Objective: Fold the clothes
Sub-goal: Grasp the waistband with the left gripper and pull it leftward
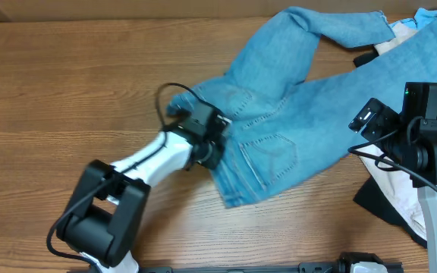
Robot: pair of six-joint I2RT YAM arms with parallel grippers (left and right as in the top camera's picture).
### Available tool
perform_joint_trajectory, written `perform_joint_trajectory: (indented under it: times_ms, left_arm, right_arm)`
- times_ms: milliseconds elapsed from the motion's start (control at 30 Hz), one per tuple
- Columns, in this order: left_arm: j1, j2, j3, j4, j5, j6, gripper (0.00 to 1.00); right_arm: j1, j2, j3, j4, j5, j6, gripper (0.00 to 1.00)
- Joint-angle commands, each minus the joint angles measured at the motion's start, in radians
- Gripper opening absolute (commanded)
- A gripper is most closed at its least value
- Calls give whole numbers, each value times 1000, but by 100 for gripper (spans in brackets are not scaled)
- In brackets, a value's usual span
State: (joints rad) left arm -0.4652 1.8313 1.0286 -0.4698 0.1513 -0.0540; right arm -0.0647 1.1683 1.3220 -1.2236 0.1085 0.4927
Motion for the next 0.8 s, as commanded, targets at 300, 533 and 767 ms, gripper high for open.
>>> perform_joint_trajectory:
  times_ms: [300, 533, 767]
  left_arm:
    - [408, 56, 5, -61, -48, -13, 42]
    - [339, -110, 105, -319, -19, -17, 55]
    - [214, -345, 107, -543, 6, -512, 78]
  right_arm:
    - [-5, -4, 21, 10, 3, -3, 100]
    - [-5, -3, 21, 14, 4, -3, 100]
    - [-5, -3, 21, 13, 3, -29, 100]
